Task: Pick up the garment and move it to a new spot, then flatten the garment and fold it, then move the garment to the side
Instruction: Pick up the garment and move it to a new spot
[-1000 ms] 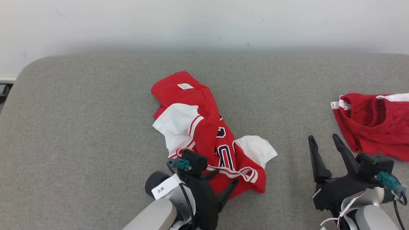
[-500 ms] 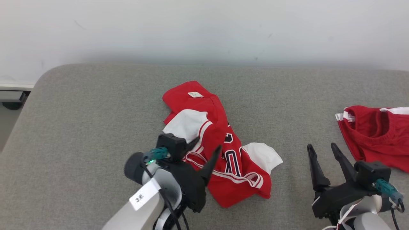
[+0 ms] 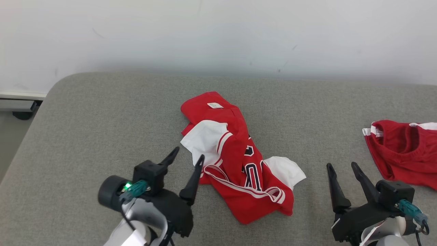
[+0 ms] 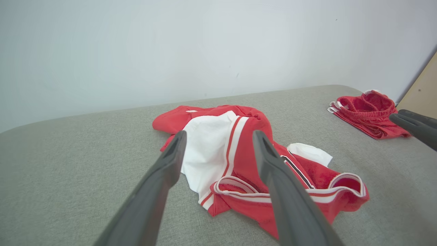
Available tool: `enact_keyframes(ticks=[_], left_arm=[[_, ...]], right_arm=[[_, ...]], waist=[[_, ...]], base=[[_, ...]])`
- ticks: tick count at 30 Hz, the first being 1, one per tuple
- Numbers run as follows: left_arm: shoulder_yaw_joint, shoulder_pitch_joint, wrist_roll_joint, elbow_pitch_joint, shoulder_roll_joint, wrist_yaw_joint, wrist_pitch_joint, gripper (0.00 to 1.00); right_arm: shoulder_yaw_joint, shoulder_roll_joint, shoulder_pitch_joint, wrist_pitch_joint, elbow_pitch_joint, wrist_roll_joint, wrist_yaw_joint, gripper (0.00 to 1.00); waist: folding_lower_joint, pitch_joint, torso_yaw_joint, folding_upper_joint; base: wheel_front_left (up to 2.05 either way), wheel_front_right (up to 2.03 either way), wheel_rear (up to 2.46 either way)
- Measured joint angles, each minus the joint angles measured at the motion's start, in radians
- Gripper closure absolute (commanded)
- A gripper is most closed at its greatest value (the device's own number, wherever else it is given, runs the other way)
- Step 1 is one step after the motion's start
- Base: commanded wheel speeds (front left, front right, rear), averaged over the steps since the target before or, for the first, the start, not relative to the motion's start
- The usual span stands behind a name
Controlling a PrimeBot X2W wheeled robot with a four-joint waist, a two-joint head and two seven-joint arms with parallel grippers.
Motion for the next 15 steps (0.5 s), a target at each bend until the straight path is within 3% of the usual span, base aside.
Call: enact_keyframes(ticks=[5,15], left_arm=[[0.073,0.07,0.023,-0.052,0.016,0.0,-0.043,0.0],[0.341,0.251,0.134,-0.065,-0.049,0.0,-0.082,0.0]], right_arm=[[0.01,0.004,0.001,0.0,-0.012,0.011,0.011,0.0],[0.03,0.004,0.035,0.029,-0.028,0.017,0.026,0.0]], waist=[[0.0,-0.005,0.005,0.0],[0.0,-0.01,0.034,0.0]], base=[[0.0,0.0,0.0],[0.0,0.0,0.0]])
